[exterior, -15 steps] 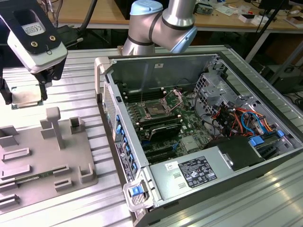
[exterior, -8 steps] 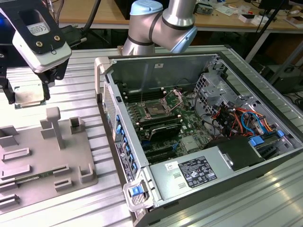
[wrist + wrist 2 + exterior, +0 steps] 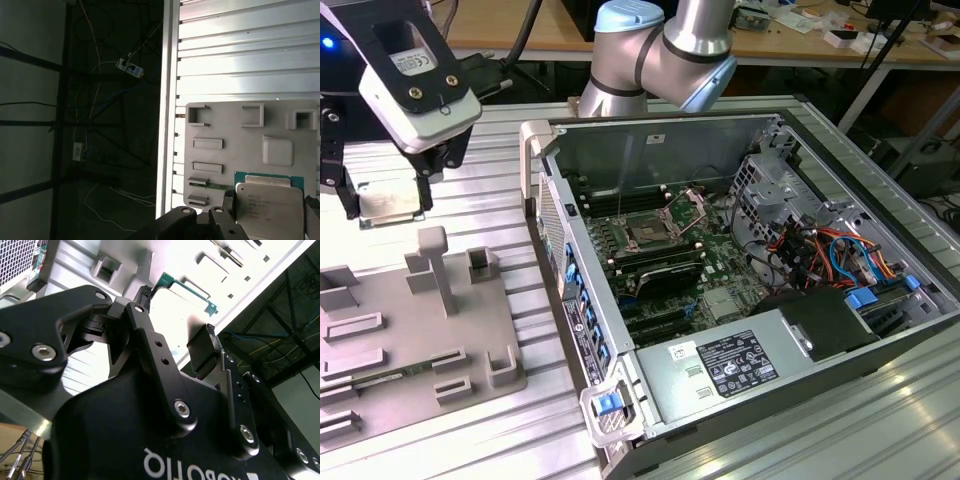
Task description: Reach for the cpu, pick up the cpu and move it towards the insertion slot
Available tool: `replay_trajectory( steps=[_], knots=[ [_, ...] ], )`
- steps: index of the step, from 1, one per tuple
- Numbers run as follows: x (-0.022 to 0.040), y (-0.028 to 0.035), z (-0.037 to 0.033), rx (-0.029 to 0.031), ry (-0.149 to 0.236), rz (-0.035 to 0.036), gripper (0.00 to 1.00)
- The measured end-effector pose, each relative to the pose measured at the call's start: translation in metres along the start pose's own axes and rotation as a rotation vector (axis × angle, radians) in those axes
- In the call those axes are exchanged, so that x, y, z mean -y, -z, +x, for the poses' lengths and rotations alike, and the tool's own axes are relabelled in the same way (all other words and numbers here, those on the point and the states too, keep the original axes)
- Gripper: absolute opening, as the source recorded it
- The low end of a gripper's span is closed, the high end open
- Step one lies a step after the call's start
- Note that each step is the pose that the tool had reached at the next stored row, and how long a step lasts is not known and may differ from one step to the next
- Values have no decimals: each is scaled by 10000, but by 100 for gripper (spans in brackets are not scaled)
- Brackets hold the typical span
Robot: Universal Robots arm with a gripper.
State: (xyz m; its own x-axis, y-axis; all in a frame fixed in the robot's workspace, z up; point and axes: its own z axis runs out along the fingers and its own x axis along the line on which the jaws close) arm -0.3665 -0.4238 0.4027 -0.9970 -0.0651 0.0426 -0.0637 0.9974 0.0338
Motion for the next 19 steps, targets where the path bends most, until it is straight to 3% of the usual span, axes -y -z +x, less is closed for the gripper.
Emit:
replay_trajectory(
  steps=[19],
  knots=[
    [6, 4, -100, 1, 0, 0, 55]
  ],
)
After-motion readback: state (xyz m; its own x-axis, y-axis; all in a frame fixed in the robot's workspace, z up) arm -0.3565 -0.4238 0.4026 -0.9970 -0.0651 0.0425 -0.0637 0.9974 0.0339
